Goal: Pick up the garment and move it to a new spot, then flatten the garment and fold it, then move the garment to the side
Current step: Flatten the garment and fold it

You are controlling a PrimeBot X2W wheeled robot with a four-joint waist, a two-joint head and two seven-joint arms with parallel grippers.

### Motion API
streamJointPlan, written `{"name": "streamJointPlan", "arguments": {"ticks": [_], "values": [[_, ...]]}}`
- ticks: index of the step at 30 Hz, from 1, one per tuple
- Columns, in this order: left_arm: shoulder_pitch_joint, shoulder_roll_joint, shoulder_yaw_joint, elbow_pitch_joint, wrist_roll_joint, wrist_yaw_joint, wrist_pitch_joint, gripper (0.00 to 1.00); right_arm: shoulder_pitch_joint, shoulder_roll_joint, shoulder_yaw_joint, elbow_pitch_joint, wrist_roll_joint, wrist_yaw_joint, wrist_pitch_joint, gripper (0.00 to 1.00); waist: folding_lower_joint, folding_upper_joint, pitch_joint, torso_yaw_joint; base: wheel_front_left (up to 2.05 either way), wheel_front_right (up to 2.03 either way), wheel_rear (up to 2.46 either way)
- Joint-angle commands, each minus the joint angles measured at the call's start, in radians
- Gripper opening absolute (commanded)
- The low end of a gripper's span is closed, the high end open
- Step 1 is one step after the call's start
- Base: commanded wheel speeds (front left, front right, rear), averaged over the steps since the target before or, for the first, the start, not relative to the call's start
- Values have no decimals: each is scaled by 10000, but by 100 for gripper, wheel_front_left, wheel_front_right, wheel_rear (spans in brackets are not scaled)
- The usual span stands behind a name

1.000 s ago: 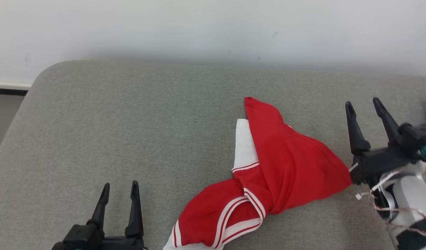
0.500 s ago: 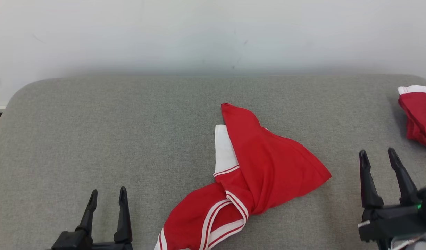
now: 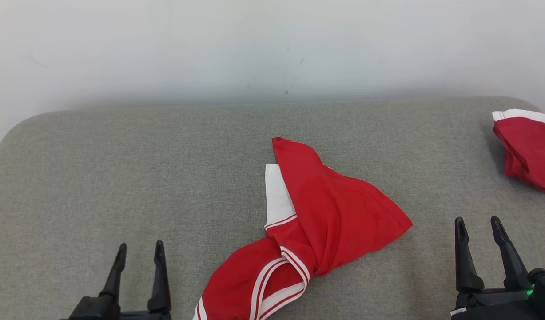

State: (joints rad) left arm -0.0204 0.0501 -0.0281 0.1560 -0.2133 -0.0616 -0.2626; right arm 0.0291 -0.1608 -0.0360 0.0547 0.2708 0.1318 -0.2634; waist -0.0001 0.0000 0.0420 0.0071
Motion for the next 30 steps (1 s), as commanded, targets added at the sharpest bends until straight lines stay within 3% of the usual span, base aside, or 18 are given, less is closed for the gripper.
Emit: {"name": "streamJointPlan", "arguments": {"ticks": [1,11,20,29,30], "values": [[-4,5,-127,-17,145,-47,-29,100,93,45,24,19,-72,-27,-10,100,1,0,2,-40,0,0,0],[-1015,9,-2131,536,7,-377,-29,100,-263,59,229,56,45,-27,-10,100,1,0,332,-380,0,0,0],[-1798,15,-3987,2033,-493,-500,-29,100,-561,135,262,141,104,-27,-10,100,1,0,879,-1048,0,0,0],[-2452,14,-4753,3347,-997,-384,-29,100,-772,181,222,138,129,-27,-11,100,1,0,1234,-1514,0,0,0],[-2533,15,-4814,3451,-1067,-392,-29,59,-800,180,209,138,129,-27,-11,100,1,0,1247,-1534,0,0,0]]}}
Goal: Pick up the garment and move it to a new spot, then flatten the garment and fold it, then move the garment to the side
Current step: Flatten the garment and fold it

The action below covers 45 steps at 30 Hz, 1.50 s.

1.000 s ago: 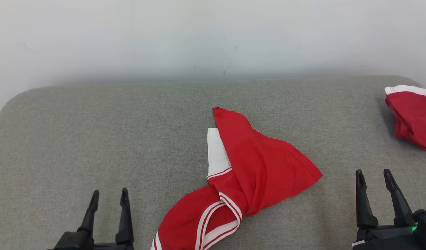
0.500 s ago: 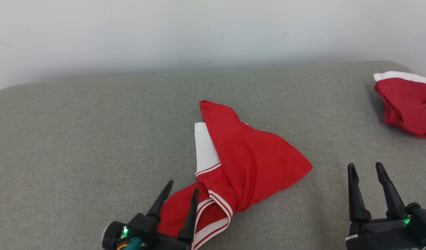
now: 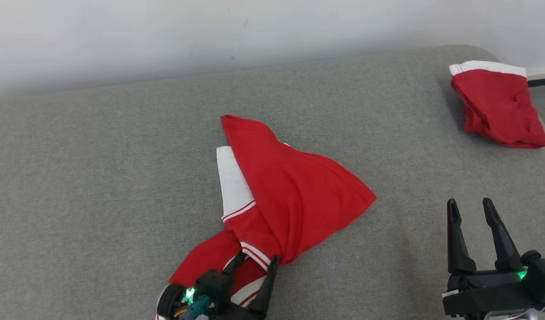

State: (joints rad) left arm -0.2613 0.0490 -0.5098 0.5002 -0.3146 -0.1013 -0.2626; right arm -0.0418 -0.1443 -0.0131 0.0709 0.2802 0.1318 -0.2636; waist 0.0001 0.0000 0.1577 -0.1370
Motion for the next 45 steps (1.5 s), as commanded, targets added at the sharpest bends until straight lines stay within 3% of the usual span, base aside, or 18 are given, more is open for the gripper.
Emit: {"name": "streamJointPlan", "arguments": {"ticks": [1,2,10,17,25,31,36,37,38,39,45], "values": [[-261,24,29,-52,-131,64,-31,36,-106,19,-34,-28,33,-27,-9,100,-1,0,100,-106,0,0,0],[-356,32,92,-107,-210,112,-29,0,-119,25,-47,-36,30,-27,-9,100,-1,0,104,-109,0,0,0],[-989,349,829,-633,73,182,-29,0,-46,65,-168,21,-61,-27,-9,100,-1,0,29,136,0,0,0],[-2294,1767,1536,-597,261,31,49,0,-218,-29,-74,125,-18,-27,-9,100,-1,0,97,182,0,0,0],[-3528,3357,2202,49,49,-112,453,0,-418,-80,-203,348,57,-27,-9,100,-1,0,518,-236,0,0,0],[-3807,3837,2538,911,-168,-12,530,0,-612,-23,-212,511,31,-27,-9,100,-1,0,766,-518,0,0,0],[-3765,3873,2675,1456,-234,45,359,0,-615,-21,-235,614,30,-27,-9,100,-1,0,748,-566,0,0,0],[-3730,3875,2662,1565,-212,49,318,14,-600,-16,-235,628,16,-27,-9,100,-1,0,716,-555,0,0,0],[-3693,3851,2638,1675,-183,73,272,60,-580,-9,-251,652,-4,-27,-9,100,-1,0,660,-525,0,0,0],[-3652,3814,2647,1764,-191,128,225,100,-564,-7,-240,671,-26,-27,-9,100,-1,0,602,-495,0,0,0],[-3260,3562,2770,1807,-287,214,-1,100,-378,-61,-207,660,-112,-27,-9,100,-1,0,67,-125,0,0,0]]}}
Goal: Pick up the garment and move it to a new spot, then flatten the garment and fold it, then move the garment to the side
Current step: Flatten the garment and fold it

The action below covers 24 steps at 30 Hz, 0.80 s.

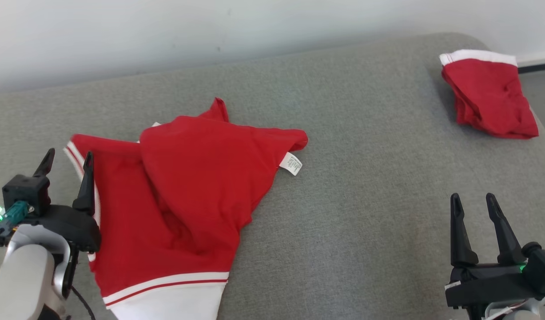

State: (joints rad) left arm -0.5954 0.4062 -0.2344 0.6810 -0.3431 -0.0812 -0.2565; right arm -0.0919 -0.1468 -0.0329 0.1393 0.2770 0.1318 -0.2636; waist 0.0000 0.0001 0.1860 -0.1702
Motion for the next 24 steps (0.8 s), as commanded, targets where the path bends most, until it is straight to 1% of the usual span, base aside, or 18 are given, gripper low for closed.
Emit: {"name": "streamJointPlan", "arguments": {"ticks": [1,4,8,11,14,18,24], "values": [[184,-66,68,-78,-20,51,-75,100,159,-59,-9,-27,-84,-27,-9,100,0,-1,-316,285,0,0,0],[607,-201,342,-695,-30,223,-97,100,250,-87,24,-85,-84,-27,-9,100,0,-1,-592,544,0,0,0],[1537,-465,732,-2050,176,437,-84,100,395,-54,96,-170,-26,-27,-9,100,0,-1,-881,886,0,0,0],[2256,-697,1102,-3070,284,610,-86,100,522,-49,167,-235,40,-27,-9,100,0,-1,-1017,1100,0,0,0],[3027,-1050,1404,-3994,456,713,-87,100,587,-49,125,-272,1,-27,-9,100,0,-1,-1123,1311,0,0,0],[3992,-1512,1767,-4982,708,807,-88,100,707,-55,154,-220,1,-27,-9,100,0,-1,-1241,1507,0,0,0],[4948,-2122,2057,-5798,1003,595,-88,100,792,-59,189,-219,11,-27,-9,100,0,-1,-1371,1808,0,0,0]]}}
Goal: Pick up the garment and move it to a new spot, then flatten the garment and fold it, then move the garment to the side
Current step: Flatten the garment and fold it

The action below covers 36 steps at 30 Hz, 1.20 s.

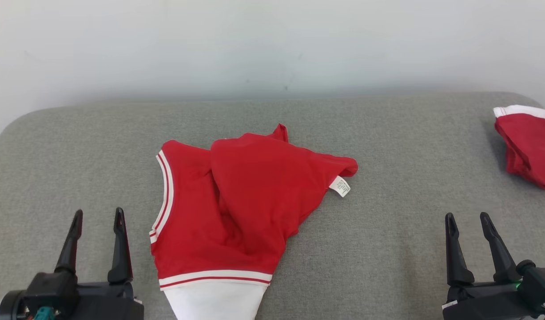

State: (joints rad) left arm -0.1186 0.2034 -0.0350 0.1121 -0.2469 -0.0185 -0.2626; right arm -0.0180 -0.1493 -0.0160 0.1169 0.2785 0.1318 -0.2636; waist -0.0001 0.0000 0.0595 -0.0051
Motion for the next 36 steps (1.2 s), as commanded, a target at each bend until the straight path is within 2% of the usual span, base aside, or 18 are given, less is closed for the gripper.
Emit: {"name": "streamJointPlan", "arguments": {"ticks": [1,18,36], "values": [[283,-173,108,-160,89,-72,-27,100,75,-52,39,37,4,-27,-9,100,1,0,-138,192,0,0,0],[1425,-1163,576,-132,638,-556,-28,100,235,-75,279,212,70,-27,-9,100,1,0,-278,383,0,0,0],[1636,-1472,598,556,750,-853,-28,100,141,-149,196,504,162,-27,-9,100,1,0,-149,524,0,0,0]]}}
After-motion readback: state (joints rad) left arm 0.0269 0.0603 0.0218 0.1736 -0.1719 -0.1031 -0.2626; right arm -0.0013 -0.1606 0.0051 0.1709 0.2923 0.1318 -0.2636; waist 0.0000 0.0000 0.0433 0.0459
